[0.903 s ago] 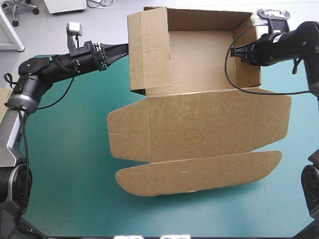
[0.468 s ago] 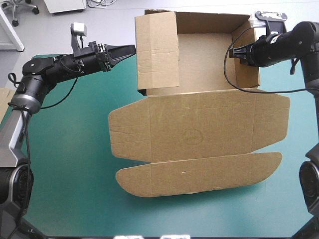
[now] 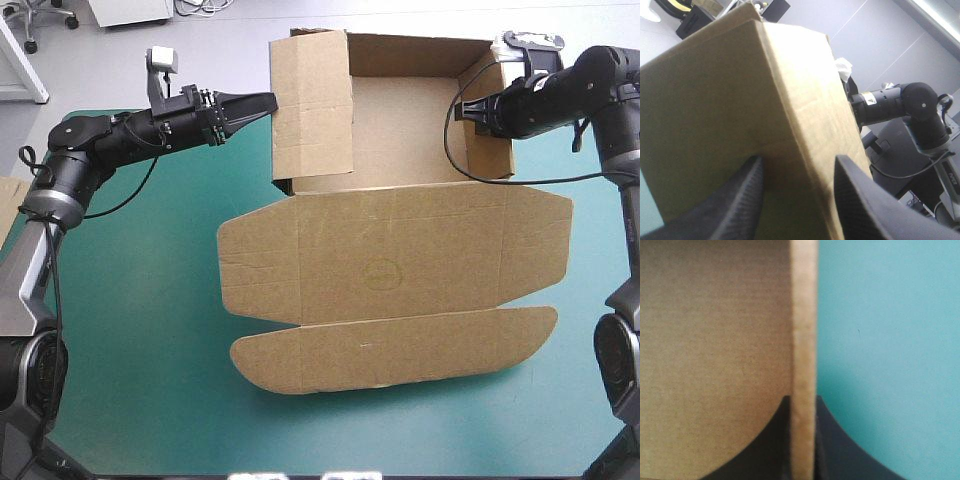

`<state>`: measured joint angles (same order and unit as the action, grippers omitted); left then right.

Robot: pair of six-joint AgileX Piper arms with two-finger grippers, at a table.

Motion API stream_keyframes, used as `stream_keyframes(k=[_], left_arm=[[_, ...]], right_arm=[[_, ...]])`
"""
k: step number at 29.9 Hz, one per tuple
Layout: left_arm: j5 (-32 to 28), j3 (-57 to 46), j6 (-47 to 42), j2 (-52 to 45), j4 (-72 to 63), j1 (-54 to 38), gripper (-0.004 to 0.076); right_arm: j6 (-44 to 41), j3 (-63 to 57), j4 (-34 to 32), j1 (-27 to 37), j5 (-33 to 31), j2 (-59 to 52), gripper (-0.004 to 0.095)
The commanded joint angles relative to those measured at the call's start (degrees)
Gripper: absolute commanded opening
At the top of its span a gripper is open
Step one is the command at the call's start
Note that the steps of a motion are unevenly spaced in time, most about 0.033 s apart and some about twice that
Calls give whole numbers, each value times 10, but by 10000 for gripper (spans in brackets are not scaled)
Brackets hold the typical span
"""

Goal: Fold the box

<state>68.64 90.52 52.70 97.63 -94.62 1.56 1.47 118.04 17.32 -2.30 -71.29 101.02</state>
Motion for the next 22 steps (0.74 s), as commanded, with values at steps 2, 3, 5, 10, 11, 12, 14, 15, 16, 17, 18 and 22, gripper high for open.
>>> stream_keyframes(k=[2,3,5,10,11,12,14,15,16,17,18,22], left_arm=[[1,18,1,-30,-28,3,422],[4,19,1,-30,-29,3,432],[2,26,0,-30,-19,7,432],[-62,59,-49,-30,94,34,431],[-82,66,-67,-30,129,44,431],[-99,72,-83,-30,159,53,431],[-124,78,-112,-30,201,69,431],[-133,81,-122,-30,218,74,431],[-143,81,-131,-30,226,77,431],[-150,81,-141,-30,237,79,431],[-159,81,-151,-30,251,84,431],[-187,81,-193,-30,322,94,430]], right_arm=[[0,16,28,4,-3,-23,-19],[0,16,28,4,-3,-21,-19],[0,16,28,2,-3,-17,-18],[-3,16,10,-16,1,-5,-14],[-7,16,4,-22,6,-3,-14],[-15,16,-4,-28,7,-1,-14],[-19,16,-19,-37,10,2,-14],[-21,16,-24,-39,9,3,-14],[-28,16,-26,-42,9,6,-14],[-33,16,-26,-42,9,7,-14],[-38,16,-26,-42,9,9,-14],[-51,16,-26,-42,0,16,-14]])
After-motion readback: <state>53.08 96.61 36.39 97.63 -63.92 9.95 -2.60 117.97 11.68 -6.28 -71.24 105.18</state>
